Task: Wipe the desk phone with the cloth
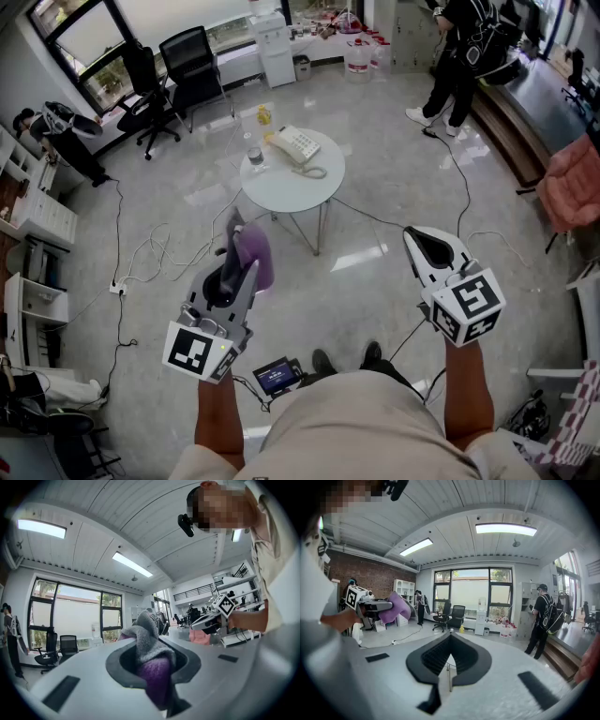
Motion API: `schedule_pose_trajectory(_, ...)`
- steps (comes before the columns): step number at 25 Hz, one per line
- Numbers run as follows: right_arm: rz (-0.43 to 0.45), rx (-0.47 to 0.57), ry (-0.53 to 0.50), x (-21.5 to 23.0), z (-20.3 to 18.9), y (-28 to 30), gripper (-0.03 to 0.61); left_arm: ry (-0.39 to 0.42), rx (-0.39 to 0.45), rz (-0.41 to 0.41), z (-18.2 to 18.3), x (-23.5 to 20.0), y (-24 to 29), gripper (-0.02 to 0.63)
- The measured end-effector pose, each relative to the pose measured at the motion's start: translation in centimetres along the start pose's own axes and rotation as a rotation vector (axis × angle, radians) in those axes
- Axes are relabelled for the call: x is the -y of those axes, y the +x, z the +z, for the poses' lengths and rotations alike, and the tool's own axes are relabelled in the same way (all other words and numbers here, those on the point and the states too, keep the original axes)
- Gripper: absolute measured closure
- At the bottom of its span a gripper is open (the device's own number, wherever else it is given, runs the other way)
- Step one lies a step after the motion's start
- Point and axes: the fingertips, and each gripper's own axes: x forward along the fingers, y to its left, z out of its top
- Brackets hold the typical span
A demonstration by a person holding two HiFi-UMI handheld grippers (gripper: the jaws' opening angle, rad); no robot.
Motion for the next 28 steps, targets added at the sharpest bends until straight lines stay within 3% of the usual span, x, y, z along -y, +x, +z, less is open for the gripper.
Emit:
schedule_pose_trajectory(16,-0.024,-0.005,0.021,-2.0,0.2,1.4,0.586,-0.010,0.005,-0.030,-0.9,-2.3,-1.0,0.548)
schedule_pose_trajectory(22,-0.056,0.018,0.061,-1.3,0.7,1.9,0.584,-0.018,0.005,-0.046,-1.1,-3.0,-0.6,0.548)
schedule_pose_trajectory(28,-0.033,0.013,0.065,0.2,0.8,3.6,0.584,-0.025,-0.012,-0.046,-1.5,-3.7,1.1,0.548)
